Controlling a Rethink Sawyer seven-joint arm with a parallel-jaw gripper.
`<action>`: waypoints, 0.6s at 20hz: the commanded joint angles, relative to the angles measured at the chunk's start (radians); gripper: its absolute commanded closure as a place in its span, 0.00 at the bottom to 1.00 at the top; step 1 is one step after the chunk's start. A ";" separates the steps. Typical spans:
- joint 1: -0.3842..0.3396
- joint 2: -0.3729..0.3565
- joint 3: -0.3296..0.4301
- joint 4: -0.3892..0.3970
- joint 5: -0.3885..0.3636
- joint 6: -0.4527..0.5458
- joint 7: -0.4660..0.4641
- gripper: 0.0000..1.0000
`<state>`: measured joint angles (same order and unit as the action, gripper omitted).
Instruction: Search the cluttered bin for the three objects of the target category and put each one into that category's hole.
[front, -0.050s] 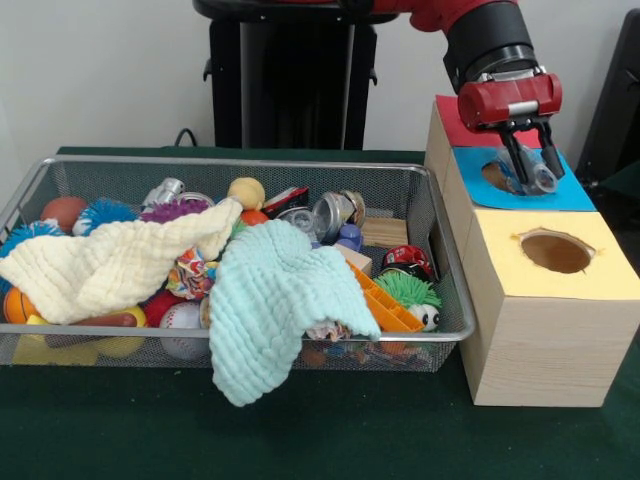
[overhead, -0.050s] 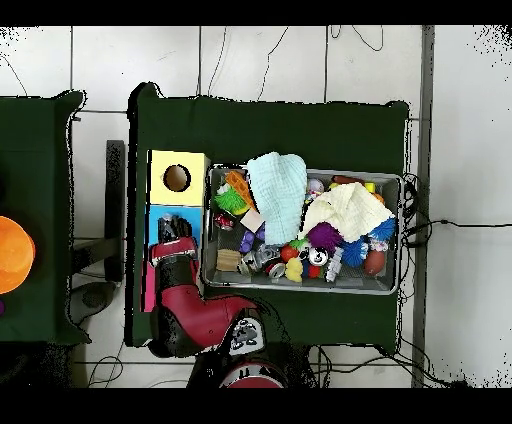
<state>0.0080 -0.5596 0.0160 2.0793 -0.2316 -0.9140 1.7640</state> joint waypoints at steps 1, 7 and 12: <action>-0.024 0.077 -0.005 -0.002 0.041 0.171 0.157 0.00; -0.025 0.078 -0.006 -0.003 0.037 0.179 0.162 0.00; -0.025 0.075 -0.007 -0.002 0.034 0.193 0.160 0.00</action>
<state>0.0074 -0.5452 0.0073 2.0779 -0.2297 -0.8790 1.7640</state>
